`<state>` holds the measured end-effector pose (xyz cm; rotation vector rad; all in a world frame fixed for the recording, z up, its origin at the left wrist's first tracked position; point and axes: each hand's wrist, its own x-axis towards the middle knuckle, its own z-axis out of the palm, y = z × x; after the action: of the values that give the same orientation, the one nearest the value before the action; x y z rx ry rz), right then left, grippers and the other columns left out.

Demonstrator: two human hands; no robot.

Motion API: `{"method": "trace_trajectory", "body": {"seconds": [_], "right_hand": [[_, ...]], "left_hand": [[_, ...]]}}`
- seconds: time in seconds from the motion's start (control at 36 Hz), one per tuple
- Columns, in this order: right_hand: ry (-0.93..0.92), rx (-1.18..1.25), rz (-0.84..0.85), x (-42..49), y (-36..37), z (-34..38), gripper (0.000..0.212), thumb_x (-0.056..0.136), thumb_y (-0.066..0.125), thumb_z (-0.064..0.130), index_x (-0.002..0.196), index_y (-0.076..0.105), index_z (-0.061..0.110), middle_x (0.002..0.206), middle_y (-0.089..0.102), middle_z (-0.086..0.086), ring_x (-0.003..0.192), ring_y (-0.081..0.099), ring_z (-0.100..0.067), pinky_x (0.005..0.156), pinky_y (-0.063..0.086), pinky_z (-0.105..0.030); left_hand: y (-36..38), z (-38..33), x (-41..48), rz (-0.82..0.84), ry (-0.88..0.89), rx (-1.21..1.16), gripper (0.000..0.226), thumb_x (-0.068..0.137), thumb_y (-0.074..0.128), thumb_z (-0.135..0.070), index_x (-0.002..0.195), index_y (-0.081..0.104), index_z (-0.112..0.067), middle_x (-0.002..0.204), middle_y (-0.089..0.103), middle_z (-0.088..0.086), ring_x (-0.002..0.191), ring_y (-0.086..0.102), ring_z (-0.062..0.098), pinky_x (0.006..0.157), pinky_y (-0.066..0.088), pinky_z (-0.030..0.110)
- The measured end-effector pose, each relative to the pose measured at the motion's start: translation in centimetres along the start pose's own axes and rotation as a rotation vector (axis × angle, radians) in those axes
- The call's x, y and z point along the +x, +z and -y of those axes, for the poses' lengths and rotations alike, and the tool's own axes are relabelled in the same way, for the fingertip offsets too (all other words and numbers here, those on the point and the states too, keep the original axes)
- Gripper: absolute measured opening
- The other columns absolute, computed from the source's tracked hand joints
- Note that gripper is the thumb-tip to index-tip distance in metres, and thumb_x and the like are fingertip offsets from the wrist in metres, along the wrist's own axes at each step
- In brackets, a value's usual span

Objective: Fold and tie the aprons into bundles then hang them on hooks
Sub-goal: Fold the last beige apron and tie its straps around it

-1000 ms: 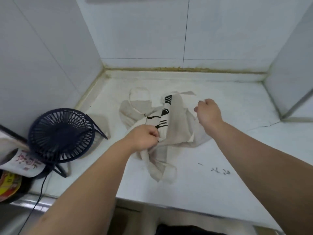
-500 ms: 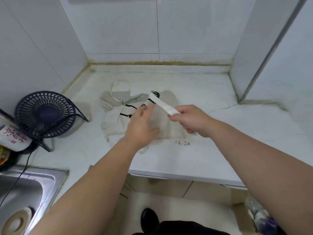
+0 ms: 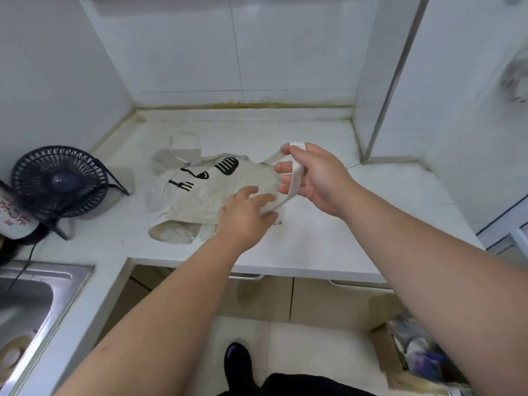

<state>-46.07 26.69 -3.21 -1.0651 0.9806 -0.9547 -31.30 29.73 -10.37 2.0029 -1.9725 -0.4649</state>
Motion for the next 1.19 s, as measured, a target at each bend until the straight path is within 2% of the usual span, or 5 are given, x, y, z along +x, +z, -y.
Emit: {"method": "trace_trajectory", "body": {"seconds": [0.31, 0.53, 0.69, 0.94, 1.19], "right_hand": [[-0.341, -0.386, -0.416, 0.3, -1.0, 1.5, 0.033, 0.098, 0.047, 0.033, 0.131, 0.047, 0.03, 0.158, -0.016, 0.0, 0.141, 0.017, -0.009, 0.091, 0.017, -0.009], [-0.438, -0.319, -0.422, 1.8, -1.0, 2.4, 0.089, 0.083, 0.066, 0.015, 0.151, 0.009, 0.024, 0.148, 0.028, 0.008, 0.137, 0.03, -0.013, 0.108, 0.03, -0.021], [-0.456, -0.295, -0.437, 1.4, -0.5, 3.1, 0.064, 0.088, 0.056, 0.006, 0.142, 0.027, 0.024, 0.081, 0.047, 0.014, 0.063, 0.051, 0.01, 0.051, 0.038, -0.004], [-0.19, -0.96, 0.149, 0.2, 2.1, -1.5, 0.114, 0.062, 0.08, 0.054, 0.149, 0.011, 0.03, 0.136, 0.036, -0.007, 0.127, 0.038, -0.024, 0.101, 0.038, -0.037], [-0.183, -1.111, -0.286, -0.2, 3.0, -2.5, 0.027, 0.093, 0.044, 0.017, 0.115, 0.054, 0.005, 0.114, 0.058, -0.017, 0.106, 0.055, -0.037, 0.076, 0.041, -0.035]], "left_hand": [[-3.6, -0.4, -0.1, -0.294, -0.099, -0.379, 0.021, 0.103, 0.033, -0.021, 0.097, 0.051, -0.011, 0.075, 0.06, -0.002, 0.071, 0.059, 0.021, 0.055, 0.037, 0.028], [-7.9, 0.5, -0.1, -0.321, -0.158, -0.452, 0.035, 0.091, 0.058, -0.034, 0.122, 0.048, -0.019, 0.11, 0.051, -0.002, 0.098, 0.052, 0.018, 0.069, 0.035, 0.022], [-8.4, 2.3, -1.0, -0.179, -0.202, 0.006, 0.052, 0.084, 0.06, -0.01, 0.133, 0.048, -0.02, 0.125, 0.045, 0.013, 0.105, 0.051, 0.03, 0.08, 0.038, 0.026], [-9.4, 1.1, -4.0, -0.42, -0.155, -0.611, 0.024, 0.091, 0.053, -0.013, 0.079, 0.059, -0.033, 0.065, 0.054, -0.002, 0.054, 0.046, 0.015, 0.046, 0.037, 0.022], [-10.7, 2.2, -7.1, -0.55, -0.143, -0.705, 0.03, 0.089, 0.052, -0.006, 0.082, 0.059, -0.034, 0.069, 0.058, -0.013, 0.065, 0.051, 0.01, 0.061, 0.042, 0.023]]}}
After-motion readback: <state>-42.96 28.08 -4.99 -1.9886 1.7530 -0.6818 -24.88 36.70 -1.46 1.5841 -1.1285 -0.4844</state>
